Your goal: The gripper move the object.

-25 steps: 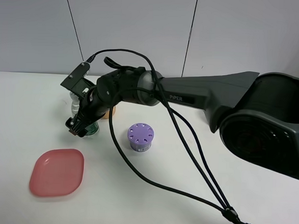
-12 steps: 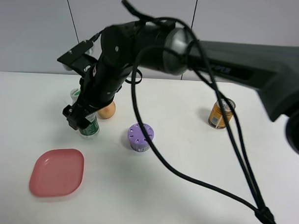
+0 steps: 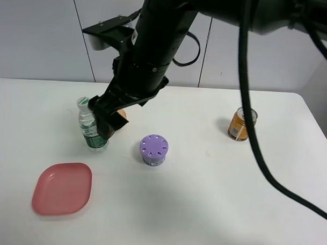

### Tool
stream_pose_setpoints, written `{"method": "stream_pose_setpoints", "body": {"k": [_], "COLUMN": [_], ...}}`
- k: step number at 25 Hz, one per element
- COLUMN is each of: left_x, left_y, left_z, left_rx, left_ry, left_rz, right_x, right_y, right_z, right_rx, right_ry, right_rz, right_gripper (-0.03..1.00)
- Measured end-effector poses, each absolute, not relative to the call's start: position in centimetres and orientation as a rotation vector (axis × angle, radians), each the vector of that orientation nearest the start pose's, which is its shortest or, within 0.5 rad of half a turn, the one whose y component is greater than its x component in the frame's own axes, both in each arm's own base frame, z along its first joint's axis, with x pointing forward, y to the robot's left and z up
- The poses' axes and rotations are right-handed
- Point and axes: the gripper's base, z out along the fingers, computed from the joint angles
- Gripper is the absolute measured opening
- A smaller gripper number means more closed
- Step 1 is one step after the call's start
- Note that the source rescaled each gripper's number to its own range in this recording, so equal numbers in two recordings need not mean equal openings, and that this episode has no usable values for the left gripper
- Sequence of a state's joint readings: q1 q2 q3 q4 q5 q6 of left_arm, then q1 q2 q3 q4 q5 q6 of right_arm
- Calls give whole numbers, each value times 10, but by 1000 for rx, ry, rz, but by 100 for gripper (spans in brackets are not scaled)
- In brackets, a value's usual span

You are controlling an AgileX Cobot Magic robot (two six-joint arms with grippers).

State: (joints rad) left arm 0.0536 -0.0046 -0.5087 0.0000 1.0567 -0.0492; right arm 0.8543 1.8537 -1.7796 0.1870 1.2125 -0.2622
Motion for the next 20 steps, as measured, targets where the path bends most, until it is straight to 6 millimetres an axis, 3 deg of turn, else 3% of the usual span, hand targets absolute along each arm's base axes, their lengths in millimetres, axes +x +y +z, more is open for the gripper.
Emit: {"method": "stream_pose_setpoints", "body": {"k": [9, 20], "left_x": [-6, -6], "left_y": [0, 0], "left_z": [280, 280], "left_rx": [-104, -104], "left_ry": [2024, 2024], "left_rz": [3, 3], "right_x": [248, 209], "right_y": [229, 90], "right_z": [331, 342], "right_rx": [-1225, -666], "right_ry": [2560, 2705], "right_rz": [238, 154], "right_gripper": [100, 100]}}
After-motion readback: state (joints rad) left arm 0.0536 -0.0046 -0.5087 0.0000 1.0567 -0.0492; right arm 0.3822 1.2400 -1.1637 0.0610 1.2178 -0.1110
